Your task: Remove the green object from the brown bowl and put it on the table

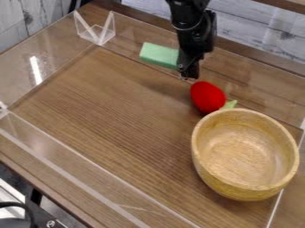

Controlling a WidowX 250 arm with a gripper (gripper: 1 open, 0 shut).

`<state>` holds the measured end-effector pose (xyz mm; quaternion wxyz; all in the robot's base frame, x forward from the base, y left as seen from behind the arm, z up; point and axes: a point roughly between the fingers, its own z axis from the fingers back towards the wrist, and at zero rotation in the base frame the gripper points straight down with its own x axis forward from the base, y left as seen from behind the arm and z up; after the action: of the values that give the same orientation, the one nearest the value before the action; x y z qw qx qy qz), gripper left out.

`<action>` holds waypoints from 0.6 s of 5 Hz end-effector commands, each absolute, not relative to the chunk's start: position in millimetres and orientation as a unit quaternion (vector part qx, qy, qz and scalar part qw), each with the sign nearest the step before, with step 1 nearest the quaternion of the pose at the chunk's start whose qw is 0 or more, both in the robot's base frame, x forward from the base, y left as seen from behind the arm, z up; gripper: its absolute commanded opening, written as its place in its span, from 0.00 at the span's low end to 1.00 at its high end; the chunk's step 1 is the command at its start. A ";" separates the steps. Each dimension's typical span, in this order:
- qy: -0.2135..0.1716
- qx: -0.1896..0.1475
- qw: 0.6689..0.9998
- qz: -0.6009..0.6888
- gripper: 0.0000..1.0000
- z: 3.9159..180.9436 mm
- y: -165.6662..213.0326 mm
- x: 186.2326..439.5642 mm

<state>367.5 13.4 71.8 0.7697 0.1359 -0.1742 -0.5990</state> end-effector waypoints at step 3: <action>-0.214 0.184 0.762 -0.583 0.00 106.0 31.7 373.9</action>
<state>367.1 32.5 82.3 0.7719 0.1609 -0.1894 -0.5851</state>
